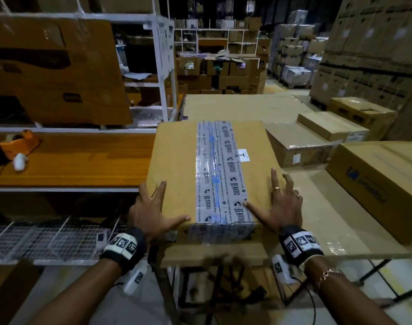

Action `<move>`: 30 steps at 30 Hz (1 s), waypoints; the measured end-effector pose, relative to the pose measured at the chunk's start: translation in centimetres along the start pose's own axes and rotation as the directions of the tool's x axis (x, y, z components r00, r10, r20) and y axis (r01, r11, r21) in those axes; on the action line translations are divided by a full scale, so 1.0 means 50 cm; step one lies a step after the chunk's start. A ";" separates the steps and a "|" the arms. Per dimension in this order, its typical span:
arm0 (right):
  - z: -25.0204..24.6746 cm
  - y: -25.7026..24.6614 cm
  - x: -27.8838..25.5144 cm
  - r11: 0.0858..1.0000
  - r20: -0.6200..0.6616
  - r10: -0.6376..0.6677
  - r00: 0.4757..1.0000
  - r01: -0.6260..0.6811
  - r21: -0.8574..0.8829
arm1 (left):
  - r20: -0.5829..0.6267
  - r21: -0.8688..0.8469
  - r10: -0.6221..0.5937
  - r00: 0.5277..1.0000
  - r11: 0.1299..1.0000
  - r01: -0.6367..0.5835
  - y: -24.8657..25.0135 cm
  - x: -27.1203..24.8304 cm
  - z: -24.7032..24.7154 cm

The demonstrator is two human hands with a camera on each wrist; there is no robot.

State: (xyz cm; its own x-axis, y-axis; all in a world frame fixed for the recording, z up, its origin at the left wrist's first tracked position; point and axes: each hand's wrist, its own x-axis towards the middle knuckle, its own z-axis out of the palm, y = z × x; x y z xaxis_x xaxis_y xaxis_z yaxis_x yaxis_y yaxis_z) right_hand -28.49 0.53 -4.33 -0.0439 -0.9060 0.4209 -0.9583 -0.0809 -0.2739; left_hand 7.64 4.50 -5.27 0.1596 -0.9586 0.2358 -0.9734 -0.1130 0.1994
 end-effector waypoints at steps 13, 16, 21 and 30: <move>-0.015 0.029 -0.192 0.933 0.026 0.278 0.960 -0.276 0.231 | -0.168 -0.154 0.016 0.986 0.987 -0.042 -0.013 -0.209 0.018; -0.037 0.031 -0.217 0.915 0.100 0.292 0.951 -0.308 0.260 | -0.144 -0.174 0.004 0.990 0.984 -0.029 -0.011 -0.237 0.014; -0.051 0.041 -0.266 0.870 0.188 0.299 0.935 -0.348 0.348 | -0.081 -0.184 0.010 0.997 0.983 -0.025 -0.020 -0.283 0.012; 0.019 0.060 -0.267 0.838 0.108 0.220 0.969 -0.245 0.488 | -0.022 -0.234 -0.006 1.000 0.972 0.001 -0.031 -0.228 0.056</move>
State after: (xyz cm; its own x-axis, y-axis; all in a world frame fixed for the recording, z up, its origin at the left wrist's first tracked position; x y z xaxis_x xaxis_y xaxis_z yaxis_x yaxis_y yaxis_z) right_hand -30.53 12.00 -11.57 -0.2231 -0.9411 0.2540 -0.6547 -0.0484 -0.7543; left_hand 6.86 14.85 -10.91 0.1694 -0.9519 0.2552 -0.9079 -0.0499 0.4163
